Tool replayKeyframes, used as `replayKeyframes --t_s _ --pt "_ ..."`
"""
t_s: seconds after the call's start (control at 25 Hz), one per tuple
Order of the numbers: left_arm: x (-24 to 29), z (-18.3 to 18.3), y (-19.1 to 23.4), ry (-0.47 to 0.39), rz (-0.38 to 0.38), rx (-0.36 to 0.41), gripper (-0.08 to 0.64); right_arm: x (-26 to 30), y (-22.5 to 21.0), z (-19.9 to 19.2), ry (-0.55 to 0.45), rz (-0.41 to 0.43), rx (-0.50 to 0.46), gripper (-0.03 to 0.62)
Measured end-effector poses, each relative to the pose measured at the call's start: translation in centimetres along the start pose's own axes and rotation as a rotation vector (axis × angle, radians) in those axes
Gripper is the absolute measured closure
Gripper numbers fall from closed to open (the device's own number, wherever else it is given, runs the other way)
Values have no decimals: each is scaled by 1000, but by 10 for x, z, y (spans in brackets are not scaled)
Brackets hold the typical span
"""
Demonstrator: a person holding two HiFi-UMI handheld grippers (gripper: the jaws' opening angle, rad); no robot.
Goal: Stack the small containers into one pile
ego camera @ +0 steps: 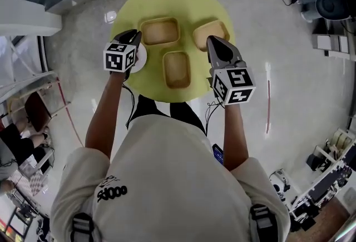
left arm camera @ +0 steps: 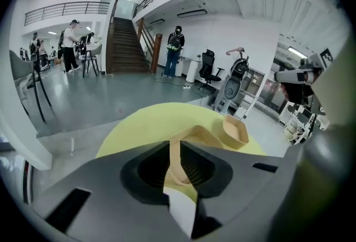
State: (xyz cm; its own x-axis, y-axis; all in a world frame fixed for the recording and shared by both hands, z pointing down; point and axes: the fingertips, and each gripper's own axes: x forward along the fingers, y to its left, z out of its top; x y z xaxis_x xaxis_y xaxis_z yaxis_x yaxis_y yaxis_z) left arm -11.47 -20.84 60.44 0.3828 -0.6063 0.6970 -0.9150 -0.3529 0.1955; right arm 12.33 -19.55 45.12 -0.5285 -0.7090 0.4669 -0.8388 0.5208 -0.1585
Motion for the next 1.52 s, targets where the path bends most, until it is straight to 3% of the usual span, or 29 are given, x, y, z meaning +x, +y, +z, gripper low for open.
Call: replayKeyframes --t_s 0.24,0.52,0.84,1.24,1.52 --pt "27 -29 17 59 50 -120 490 12 -6 -23 55 19 -2 581" --pt "42 -49 18 104 23 -202 460 23 0 -37 91 32 4 581" --pt "55 -56 26 138 45 -275 471 20 -4 -46 107 18 15 581" --pt "56 -52 34 101 53 -347 535 2 -4 -41 80 -44 15 581" --pt "43 -37 39 48 19 -344 535 -21 0 -40 42 -122 47 581"
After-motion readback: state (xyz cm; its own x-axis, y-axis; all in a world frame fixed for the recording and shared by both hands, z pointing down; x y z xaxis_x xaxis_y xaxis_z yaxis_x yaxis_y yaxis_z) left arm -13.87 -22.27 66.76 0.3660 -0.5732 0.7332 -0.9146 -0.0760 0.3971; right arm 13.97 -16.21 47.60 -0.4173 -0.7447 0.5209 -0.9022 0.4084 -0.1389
